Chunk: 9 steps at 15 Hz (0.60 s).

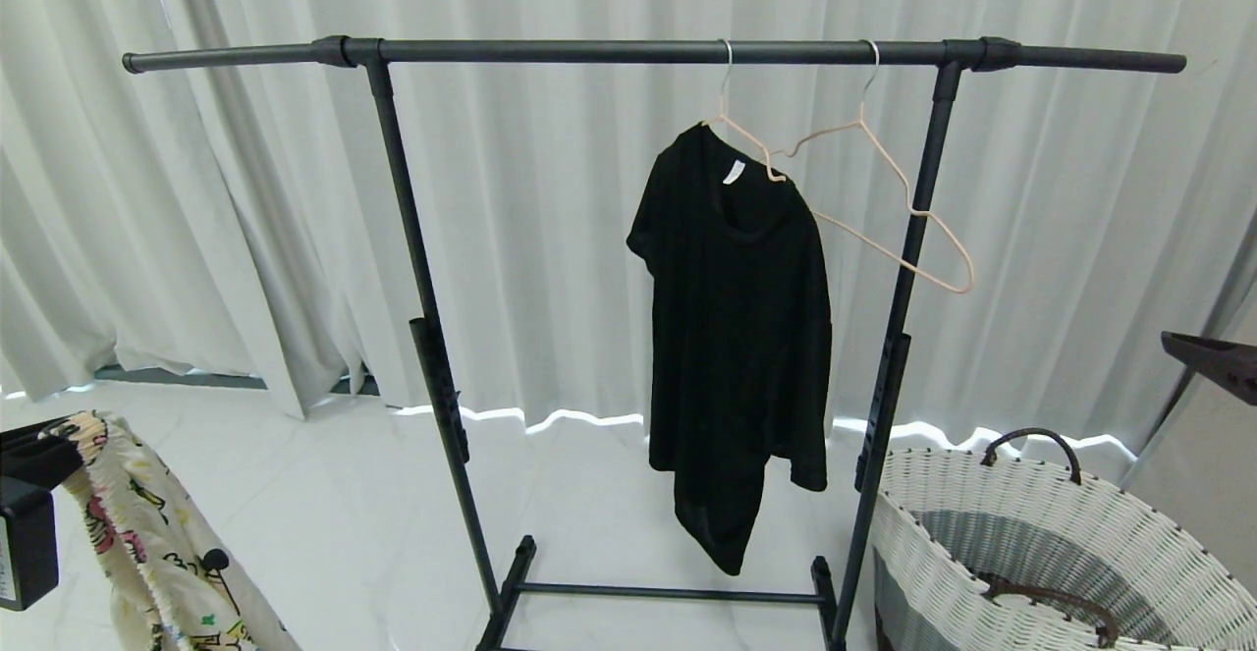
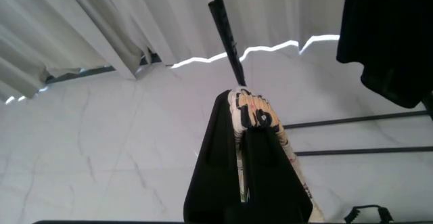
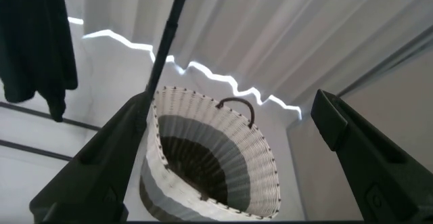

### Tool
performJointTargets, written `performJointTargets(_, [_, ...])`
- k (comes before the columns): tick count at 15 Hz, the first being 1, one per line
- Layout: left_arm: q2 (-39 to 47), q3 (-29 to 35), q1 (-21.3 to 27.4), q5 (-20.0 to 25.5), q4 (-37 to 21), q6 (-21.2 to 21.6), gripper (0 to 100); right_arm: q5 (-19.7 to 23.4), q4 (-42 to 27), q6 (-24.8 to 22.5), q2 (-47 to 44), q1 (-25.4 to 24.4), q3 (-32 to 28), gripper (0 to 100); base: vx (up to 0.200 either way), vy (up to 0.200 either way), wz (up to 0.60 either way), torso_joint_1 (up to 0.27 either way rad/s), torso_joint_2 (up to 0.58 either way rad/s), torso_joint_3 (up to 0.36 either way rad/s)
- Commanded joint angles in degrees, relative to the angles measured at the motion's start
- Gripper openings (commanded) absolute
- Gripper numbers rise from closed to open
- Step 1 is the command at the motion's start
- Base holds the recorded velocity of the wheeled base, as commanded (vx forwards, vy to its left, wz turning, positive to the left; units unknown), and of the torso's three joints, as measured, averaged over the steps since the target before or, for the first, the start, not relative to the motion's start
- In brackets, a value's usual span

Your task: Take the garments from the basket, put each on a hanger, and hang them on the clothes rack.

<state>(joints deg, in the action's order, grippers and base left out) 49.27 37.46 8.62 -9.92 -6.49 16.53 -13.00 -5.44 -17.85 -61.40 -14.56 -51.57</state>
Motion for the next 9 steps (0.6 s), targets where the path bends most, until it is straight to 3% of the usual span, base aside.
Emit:
performJointTargets(1, [-0.2, 0.0, 0.0, 0.0, 0.0, 0.0, 0, 0.1, 0.0, 0.4, -0.1, 0.0, -0.1, 100, 0.000, 0.000, 0.00, 0.159, -0.46, -0.290])
performJointTargets(9, [-1.8, 0.0, 0.3, 0.1, 1.5, 2.5, 0, 1.0, 0.0, 1.0, -0.3, 0.0, 0.0, 100, 0.000, 0.000, 0.00, 0.194, -0.48, -0.284])
